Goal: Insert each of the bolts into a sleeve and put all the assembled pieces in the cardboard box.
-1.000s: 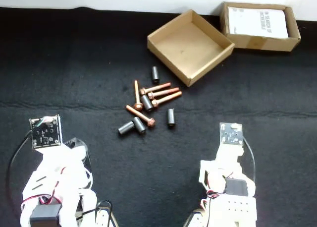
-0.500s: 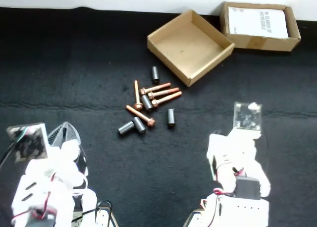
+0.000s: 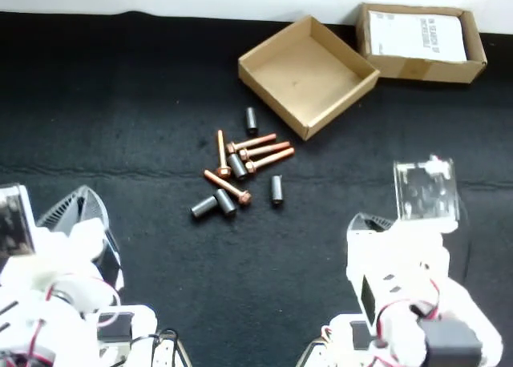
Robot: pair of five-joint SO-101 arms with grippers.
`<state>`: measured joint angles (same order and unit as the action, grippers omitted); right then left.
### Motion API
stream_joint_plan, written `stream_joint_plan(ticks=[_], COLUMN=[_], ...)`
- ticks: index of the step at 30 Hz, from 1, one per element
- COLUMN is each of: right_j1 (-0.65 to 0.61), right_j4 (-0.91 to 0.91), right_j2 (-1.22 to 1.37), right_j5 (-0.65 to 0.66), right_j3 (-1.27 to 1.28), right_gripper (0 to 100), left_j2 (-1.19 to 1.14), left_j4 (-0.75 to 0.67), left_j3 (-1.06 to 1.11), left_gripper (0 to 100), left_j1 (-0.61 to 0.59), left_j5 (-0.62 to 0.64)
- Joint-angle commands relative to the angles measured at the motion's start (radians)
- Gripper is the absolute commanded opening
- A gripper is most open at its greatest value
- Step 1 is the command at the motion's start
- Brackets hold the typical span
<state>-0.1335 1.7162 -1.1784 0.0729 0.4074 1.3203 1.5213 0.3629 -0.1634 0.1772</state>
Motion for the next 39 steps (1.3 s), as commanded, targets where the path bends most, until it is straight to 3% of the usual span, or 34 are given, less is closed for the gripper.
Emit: stream_joint_plan(ticks=[1,6,13,19,28,30,36,39], right_j1=[0.016,0.035,-0.025,-0.120,-0.213,-0.237,-0.263,-0.263], right_j4=[0.050,0.050,0.050,0.024,-0.236,-0.315,-0.481,-0.555], right_j2=[0.159,0.308,0.501,0.659,0.872,0.883,0.997,1.073], right_j5=[0.011,0.012,0.006,0.005,0.005,0.005,-0.032,-0.101], right_j3=[-0.166,-0.154,-0.074,-0.081,-0.082,-0.076,-0.081,-0.081], right_gripper=[0.9,1.0,18.3,18.7,19.0,19.0,18.8,18.7], left_j2=[-0.180,-0.372,-0.529,-0.700,-1.072,-1.144,-1.314,-1.403], left_j4=[0.074,0.203,0.206,0.204,0.055,0.026,0.011,0.006], left_j3=[-0.202,-0.318,-0.317,-0.315,-0.317,-0.318,-0.318,-0.326], left_gripper=[1,1,1,1,1,5,27,30], left_j1=[0.005,0.007,0.012,0.102,0.148,0.148,0.147,0.136], left_j5=[0.000,0.000,0.002,0.006,0.002,0.003,0.002,0.000])
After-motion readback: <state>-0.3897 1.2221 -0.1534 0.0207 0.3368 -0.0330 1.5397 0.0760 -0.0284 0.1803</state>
